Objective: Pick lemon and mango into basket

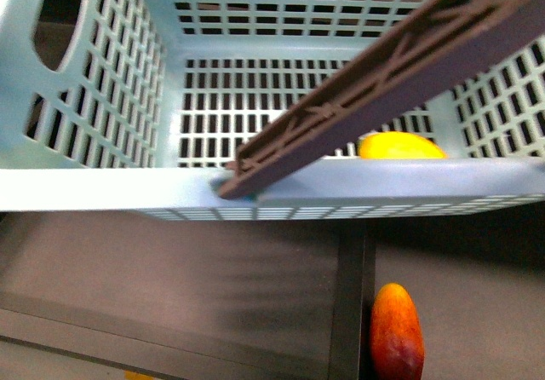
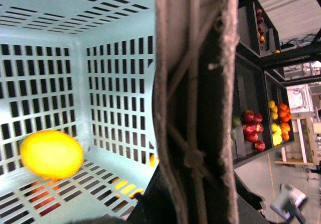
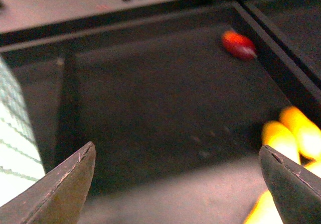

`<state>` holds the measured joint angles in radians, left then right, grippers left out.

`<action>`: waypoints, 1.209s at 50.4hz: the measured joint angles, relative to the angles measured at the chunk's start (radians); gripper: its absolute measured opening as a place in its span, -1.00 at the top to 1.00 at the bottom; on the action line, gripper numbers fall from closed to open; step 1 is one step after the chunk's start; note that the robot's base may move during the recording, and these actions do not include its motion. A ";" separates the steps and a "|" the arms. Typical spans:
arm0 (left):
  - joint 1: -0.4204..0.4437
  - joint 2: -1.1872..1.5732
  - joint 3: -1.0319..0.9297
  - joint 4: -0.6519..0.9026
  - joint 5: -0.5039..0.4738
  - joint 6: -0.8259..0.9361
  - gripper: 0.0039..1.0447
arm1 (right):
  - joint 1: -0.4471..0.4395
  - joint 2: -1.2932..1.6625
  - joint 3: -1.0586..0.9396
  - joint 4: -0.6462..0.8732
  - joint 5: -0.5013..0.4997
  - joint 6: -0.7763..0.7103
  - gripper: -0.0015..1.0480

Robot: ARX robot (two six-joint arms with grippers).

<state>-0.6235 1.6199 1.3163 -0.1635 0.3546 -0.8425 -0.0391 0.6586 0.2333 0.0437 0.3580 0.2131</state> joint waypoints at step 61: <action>-0.005 0.000 0.000 0.000 0.002 -0.006 0.92 | -0.800 1.601 0.707 0.331 -0.343 -0.340 -0.83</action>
<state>-0.6285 1.6199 1.3163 -0.1635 0.3561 -0.8486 -0.8387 2.2593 0.9405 0.3744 0.0154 -0.1268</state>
